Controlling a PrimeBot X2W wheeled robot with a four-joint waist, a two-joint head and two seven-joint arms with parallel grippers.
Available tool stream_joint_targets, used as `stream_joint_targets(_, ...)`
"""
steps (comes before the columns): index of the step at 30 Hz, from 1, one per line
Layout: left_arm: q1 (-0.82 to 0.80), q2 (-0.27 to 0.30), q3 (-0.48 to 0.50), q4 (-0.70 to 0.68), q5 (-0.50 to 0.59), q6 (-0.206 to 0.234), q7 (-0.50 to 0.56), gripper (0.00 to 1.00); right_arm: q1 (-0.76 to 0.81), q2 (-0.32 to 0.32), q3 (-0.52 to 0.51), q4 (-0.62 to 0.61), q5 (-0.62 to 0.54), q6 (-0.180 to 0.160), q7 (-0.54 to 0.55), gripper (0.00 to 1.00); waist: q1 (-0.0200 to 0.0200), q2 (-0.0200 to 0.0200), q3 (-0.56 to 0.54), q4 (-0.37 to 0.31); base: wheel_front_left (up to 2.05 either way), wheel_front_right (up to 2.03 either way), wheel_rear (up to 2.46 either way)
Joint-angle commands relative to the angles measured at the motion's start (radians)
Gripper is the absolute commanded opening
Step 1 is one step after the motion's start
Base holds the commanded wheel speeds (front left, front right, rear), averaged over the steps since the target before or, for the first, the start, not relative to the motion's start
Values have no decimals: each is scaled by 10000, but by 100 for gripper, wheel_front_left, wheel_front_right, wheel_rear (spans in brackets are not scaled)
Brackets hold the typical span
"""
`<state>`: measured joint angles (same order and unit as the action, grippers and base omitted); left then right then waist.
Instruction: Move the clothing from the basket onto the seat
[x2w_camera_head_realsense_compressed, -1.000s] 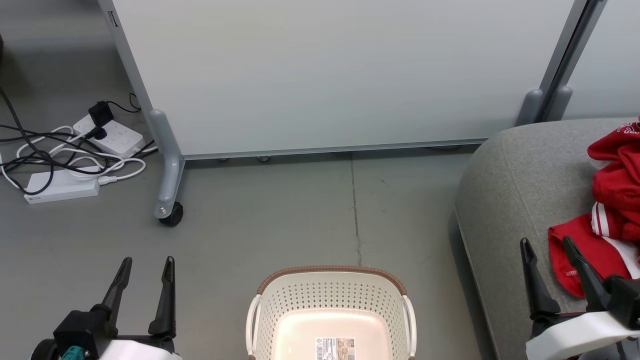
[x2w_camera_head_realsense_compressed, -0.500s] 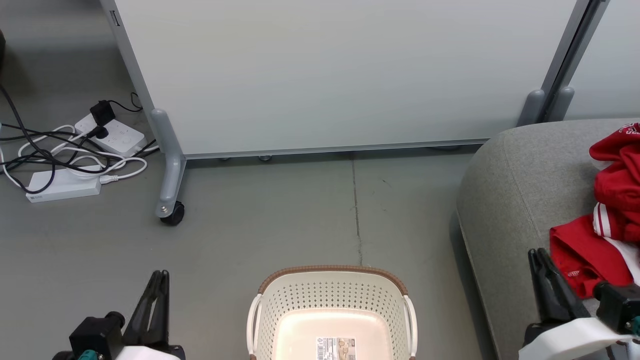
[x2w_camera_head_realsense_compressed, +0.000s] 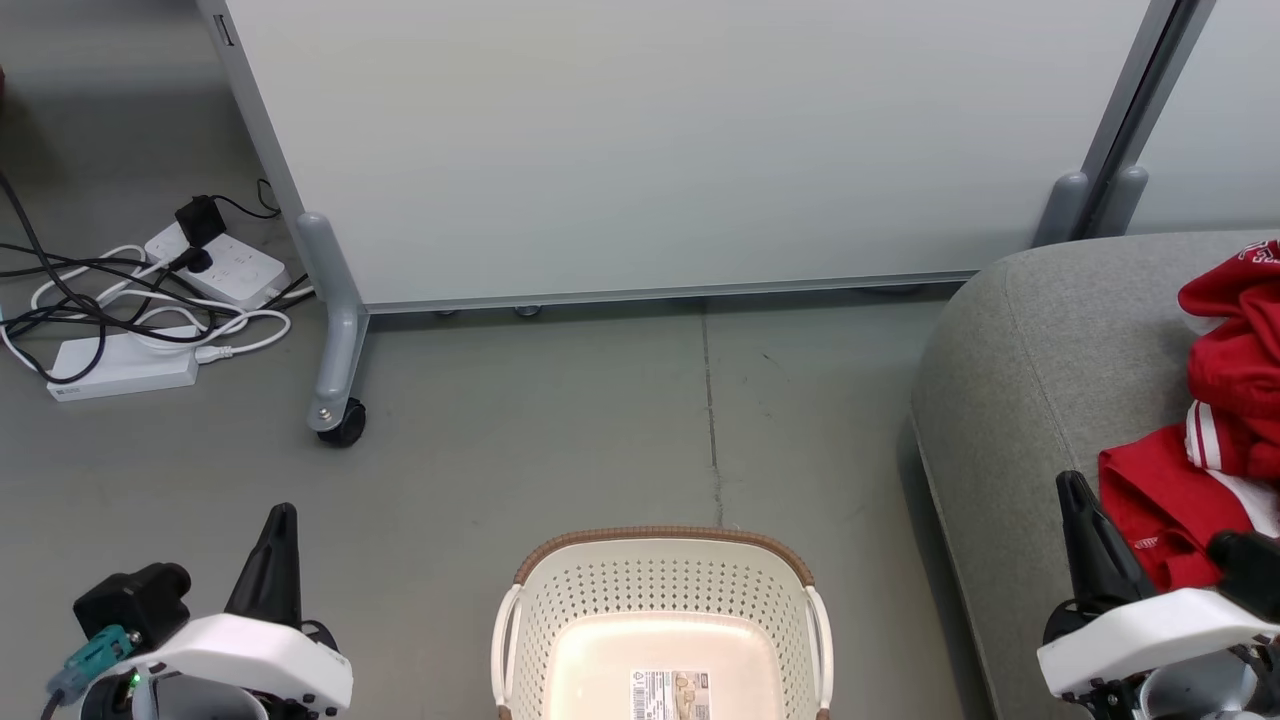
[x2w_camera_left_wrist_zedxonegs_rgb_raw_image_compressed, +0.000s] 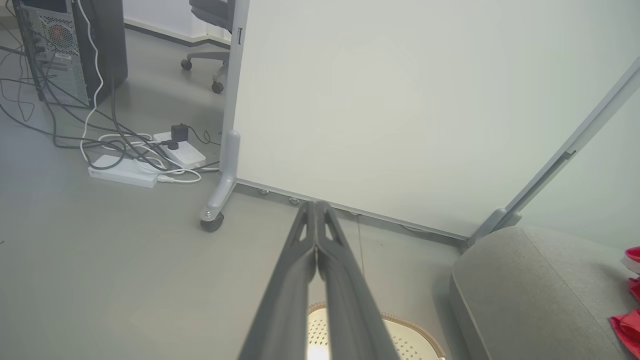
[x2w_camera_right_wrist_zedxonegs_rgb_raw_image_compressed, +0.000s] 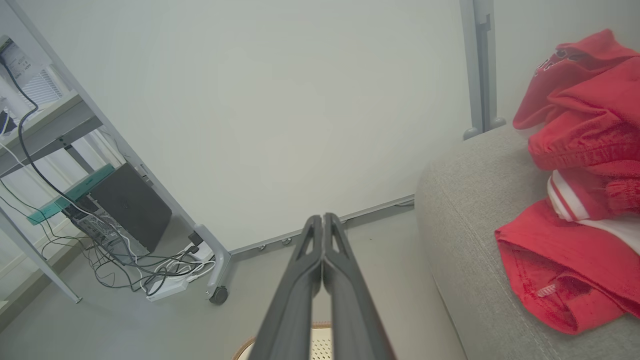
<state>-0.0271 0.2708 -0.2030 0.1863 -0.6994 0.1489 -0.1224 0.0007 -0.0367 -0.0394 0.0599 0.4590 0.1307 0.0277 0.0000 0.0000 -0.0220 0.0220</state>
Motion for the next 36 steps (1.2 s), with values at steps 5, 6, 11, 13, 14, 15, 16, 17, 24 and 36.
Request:
stream_joint_targets(5,-866,-48,491,416,-851,-296,308,0,-747,-82,-25,435,1136,0,-145,0,0,0,30,-13,0,0,0)
stream_joint_targets(6,-948,-75,545,497,-971,-333,357,0,-819,-84,-25,516,1296,0,-156,0,0,0,36,-16,0,0,0)
stream_joint_targets(11,-1257,-168,755,802,-1434,-486,546,0,-1090,-90,-30,833,1914,0,-196,0,0,0,58,-25,0,0,0)
stream_joint_targets(13,-1409,-217,858,953,-1658,-559,638,0,-1226,-93,-33,991,2212,0,-216,0,0,0,68,-29,0,0,0)
stream_joint_targets(14,-1482,-243,907,1026,-1766,-595,688,0,-1289,-94,-34,1063,2358,0,-222,0,0,0,74,-31,0,0,0)
stream_joint_targets(15,-1557,-268,956,1099,-1876,-633,730,0,-1356,-95,-36,1138,2502,0,-229,0,0,0,79,-34,0,0,0)
stream_joint_targets(16,-1628,-291,1003,1169,-1986,-666,778,0,-1423,-97,-38,1214,2646,0,-239,0,0,0,85,-36,0,0,0)
stream_joint_targets(17,-1700,-316,1052,1244,-2096,-702,819,0,-1486,-98,-39,1288,2789,0,-249,0,0,0,90,-38,0,0,0)
stream_joint_targets(24,-2183,-463,1371,1722,-2819,-932,1113,0,-1906,-106,-49,1779,3736,1,-310,0,0,0,128,-54,0,0,0)
stream_joint_targets(36,-2933,-713,1869,2474,-3939,-1294,1561,0,-2572,-121,-66,2559,5215,4,-394,0,0,0,194,-81,0,0,0)
